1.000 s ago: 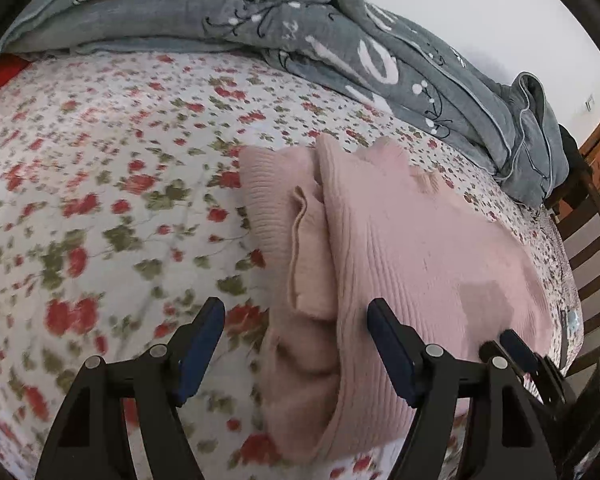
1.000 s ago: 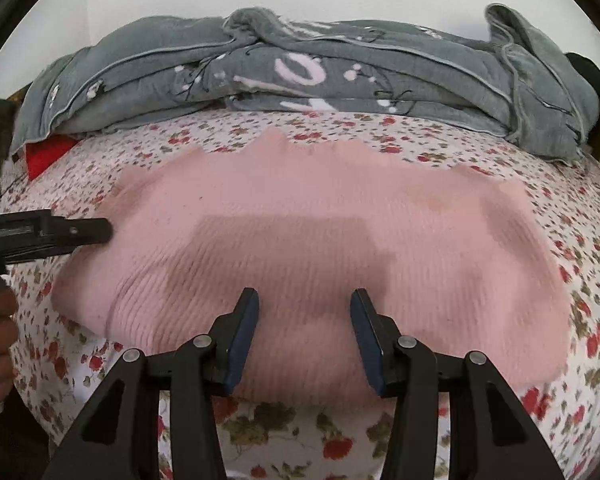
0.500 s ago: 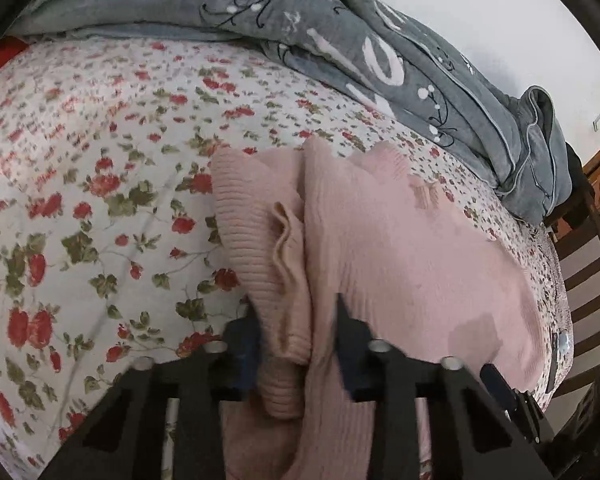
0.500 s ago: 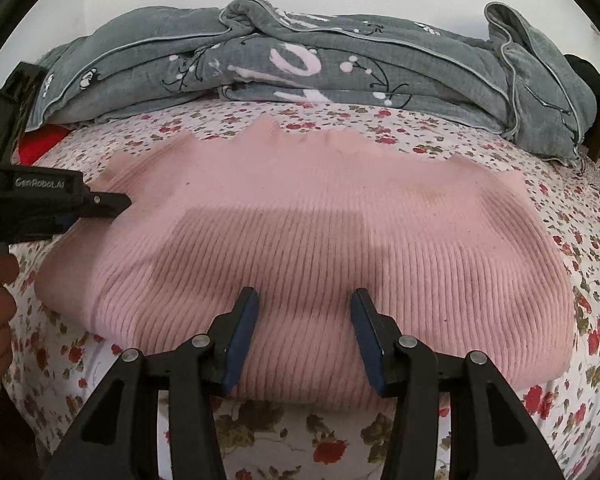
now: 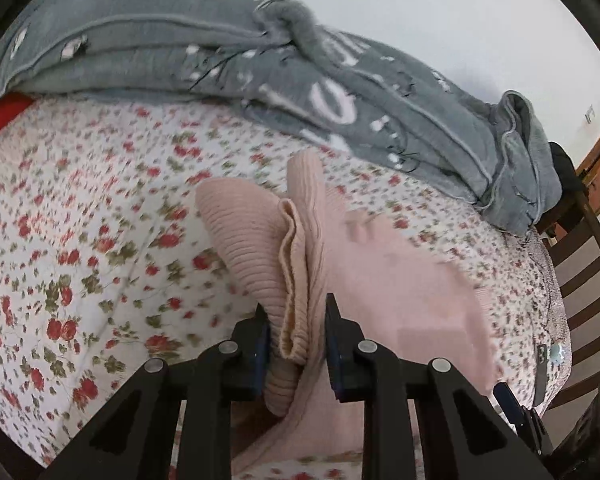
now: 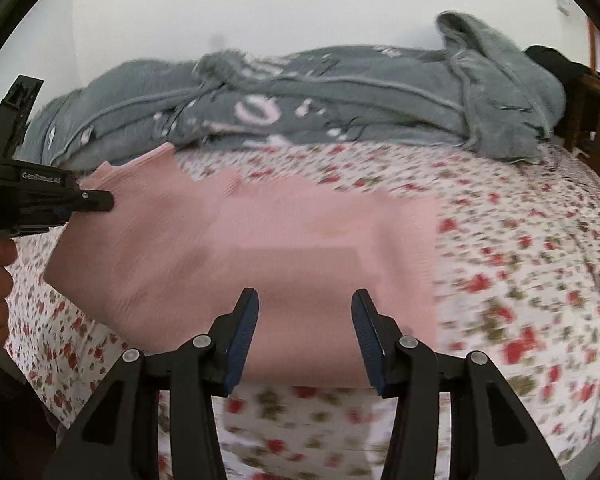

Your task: Fold small clothes

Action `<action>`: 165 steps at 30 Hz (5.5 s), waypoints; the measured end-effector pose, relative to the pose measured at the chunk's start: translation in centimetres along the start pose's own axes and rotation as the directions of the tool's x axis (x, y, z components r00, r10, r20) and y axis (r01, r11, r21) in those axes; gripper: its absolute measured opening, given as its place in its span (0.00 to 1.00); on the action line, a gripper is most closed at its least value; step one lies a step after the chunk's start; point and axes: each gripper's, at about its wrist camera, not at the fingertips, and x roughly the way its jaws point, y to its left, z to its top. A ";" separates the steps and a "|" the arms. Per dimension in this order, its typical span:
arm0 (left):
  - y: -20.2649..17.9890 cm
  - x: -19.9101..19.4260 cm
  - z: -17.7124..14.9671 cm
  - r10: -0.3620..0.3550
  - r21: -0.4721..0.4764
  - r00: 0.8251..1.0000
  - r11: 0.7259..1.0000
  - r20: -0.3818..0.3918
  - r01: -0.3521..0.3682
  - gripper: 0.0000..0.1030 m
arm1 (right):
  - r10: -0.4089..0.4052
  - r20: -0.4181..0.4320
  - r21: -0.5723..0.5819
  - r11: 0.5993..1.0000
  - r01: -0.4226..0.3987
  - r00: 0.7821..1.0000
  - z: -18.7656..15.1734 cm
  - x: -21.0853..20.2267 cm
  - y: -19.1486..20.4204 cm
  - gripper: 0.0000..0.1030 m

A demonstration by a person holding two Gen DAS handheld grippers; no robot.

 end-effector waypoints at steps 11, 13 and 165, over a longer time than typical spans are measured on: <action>-15.9 1.1 -0.9 -0.019 0.170 1.000 0.985 -0.011 0.021 0.21 | -0.128 0.043 0.110 0.986 0.123 0.991 -0.6 -5.4 -13.1 0.46; -18.4 2.8 -2.0 -0.026 0.195 0.998 0.980 -0.051 0.036 0.21 | -0.156 0.023 0.135 0.979 0.152 0.987 -1.6 -6.1 -15.0 0.46; -5.0 6.2 0.9 -0.279 0.190 0.951 0.935 -0.130 0.300 0.34 | 0.314 -0.017 0.286 0.911 -0.296 0.949 5.1 7.0 -3.5 0.21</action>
